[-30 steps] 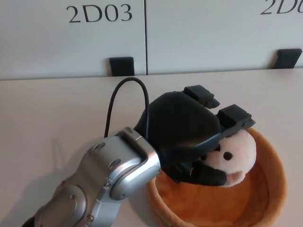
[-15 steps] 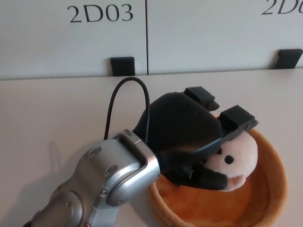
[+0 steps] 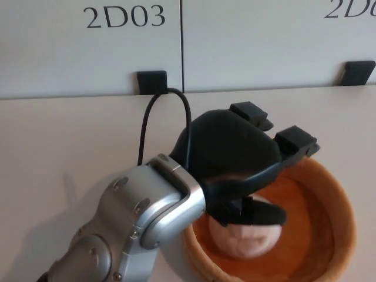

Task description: The robot walks towards a table in front, picks a dumpling toy with left hand and puts it in an orange round plate

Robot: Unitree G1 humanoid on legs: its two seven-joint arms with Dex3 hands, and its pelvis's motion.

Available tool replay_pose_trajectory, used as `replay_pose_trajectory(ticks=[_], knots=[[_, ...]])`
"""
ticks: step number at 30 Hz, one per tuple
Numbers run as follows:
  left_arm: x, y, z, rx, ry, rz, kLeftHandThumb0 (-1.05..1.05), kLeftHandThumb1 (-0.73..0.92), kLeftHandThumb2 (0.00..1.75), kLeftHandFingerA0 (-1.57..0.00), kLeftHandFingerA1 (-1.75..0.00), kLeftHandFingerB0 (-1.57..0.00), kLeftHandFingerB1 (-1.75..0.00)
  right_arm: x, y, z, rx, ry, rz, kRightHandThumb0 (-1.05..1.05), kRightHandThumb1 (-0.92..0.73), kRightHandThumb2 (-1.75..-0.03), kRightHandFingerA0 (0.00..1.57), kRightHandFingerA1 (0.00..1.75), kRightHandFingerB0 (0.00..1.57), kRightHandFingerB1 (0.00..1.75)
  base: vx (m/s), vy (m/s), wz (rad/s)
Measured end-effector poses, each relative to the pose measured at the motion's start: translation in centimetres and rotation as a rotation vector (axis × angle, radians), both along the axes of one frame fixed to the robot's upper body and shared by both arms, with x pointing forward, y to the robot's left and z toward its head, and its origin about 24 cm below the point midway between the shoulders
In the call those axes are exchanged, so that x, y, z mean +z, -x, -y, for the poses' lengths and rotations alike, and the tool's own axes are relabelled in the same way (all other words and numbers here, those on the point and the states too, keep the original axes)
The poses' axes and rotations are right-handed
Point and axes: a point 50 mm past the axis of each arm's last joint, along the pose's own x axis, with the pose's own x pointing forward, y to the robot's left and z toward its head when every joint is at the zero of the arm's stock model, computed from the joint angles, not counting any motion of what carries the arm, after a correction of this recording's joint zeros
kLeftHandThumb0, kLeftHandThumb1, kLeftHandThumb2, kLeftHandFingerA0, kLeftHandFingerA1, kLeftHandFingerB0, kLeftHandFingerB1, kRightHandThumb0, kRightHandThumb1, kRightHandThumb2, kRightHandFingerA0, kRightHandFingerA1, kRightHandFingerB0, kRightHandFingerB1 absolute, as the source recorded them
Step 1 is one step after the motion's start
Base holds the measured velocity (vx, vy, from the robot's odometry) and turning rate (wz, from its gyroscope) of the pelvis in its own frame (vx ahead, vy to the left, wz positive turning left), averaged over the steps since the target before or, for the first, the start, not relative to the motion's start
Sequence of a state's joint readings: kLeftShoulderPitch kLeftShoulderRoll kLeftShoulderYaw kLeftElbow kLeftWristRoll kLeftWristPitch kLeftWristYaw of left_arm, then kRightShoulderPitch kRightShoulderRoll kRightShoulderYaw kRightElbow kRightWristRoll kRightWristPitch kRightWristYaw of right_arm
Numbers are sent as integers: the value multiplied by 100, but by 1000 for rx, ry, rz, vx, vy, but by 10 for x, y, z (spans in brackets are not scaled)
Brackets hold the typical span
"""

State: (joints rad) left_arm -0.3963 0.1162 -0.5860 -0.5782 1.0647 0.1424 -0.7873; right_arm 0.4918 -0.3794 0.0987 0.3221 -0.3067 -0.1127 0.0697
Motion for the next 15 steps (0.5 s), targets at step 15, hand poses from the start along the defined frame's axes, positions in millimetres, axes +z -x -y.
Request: replay_pose_trajectory(ticks=[15], knots=[[31,7,-14,23,211,23,-61,57,59,-37,-41,-12,-53,4,-3,-4,7,-12,31,-20,-63,-58,68,51,28,37,0,0,0]])
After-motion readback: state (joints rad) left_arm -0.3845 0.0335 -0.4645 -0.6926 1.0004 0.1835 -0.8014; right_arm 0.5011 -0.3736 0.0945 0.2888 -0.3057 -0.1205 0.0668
